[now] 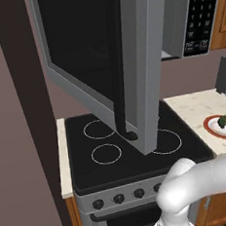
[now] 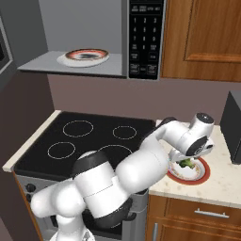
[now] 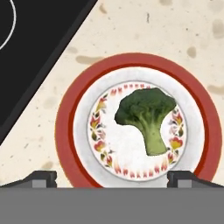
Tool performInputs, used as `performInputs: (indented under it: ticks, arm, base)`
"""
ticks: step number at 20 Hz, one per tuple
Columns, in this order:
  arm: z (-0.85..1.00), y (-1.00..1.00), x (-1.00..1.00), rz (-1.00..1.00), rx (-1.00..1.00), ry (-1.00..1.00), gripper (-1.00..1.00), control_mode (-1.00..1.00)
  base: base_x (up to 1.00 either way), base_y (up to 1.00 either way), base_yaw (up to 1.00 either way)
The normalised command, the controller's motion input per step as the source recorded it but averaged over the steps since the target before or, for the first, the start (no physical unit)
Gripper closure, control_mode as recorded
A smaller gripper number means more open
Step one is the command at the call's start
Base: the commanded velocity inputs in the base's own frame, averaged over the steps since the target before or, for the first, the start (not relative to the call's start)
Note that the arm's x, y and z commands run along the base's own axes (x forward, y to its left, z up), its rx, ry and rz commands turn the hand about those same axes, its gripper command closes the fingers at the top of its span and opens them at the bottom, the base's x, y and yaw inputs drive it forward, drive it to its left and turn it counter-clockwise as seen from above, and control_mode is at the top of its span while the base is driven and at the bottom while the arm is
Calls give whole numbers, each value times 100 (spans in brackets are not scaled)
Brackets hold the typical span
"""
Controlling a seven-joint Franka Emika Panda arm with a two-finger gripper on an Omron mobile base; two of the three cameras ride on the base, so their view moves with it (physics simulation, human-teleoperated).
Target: Pick the broccoli from the counter and place it in the microwave. Then turn on the microwave.
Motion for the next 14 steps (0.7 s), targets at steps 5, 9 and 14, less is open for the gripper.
performInputs:
  ticks: [5,9,14]
  arm:
    - [-25,-1,19,2,-2,4,-100,-100]
    - [-25,-4,11,1,-2,4,-100,-100]
    - [-21,-10,15,2,-2,3,-100,-100]
  base:
    - [0,0,0]
    - [0,0,0]
    - [0,0,0]
